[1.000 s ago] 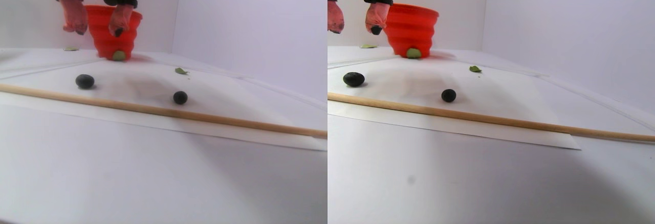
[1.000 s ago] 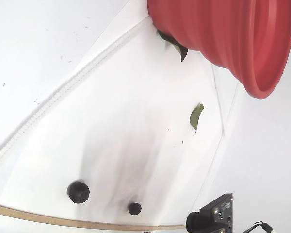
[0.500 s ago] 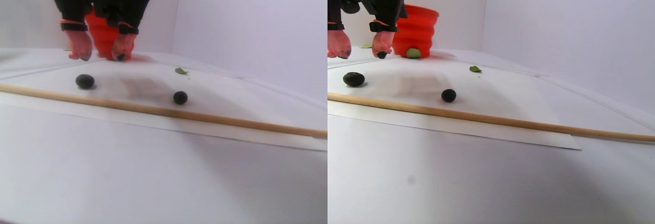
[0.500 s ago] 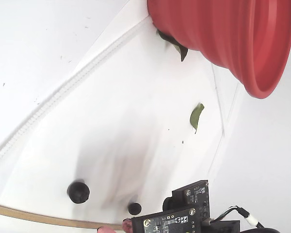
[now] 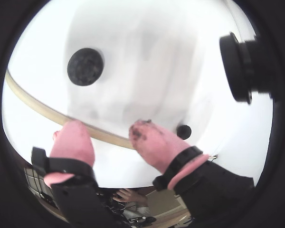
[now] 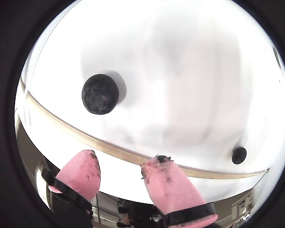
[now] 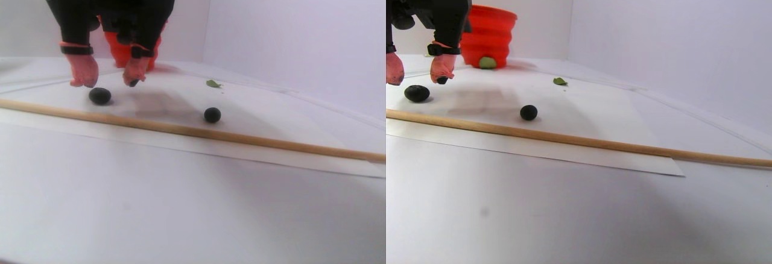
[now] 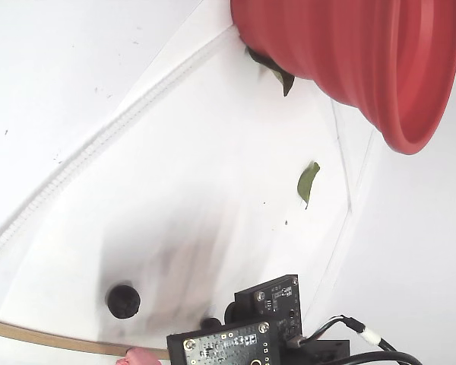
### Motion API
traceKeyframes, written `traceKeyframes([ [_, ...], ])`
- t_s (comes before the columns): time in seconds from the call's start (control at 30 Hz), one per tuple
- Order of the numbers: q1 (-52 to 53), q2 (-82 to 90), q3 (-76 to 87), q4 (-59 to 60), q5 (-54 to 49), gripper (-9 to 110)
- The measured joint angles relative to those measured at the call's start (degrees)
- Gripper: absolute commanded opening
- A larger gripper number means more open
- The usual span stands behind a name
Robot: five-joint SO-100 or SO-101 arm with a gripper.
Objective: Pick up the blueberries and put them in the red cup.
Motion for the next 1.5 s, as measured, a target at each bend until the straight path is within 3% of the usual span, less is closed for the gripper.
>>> traceKeyframes([
  [1.5, -3.43, -14.68, 0.44, -22.59, -0.79, 19],
])
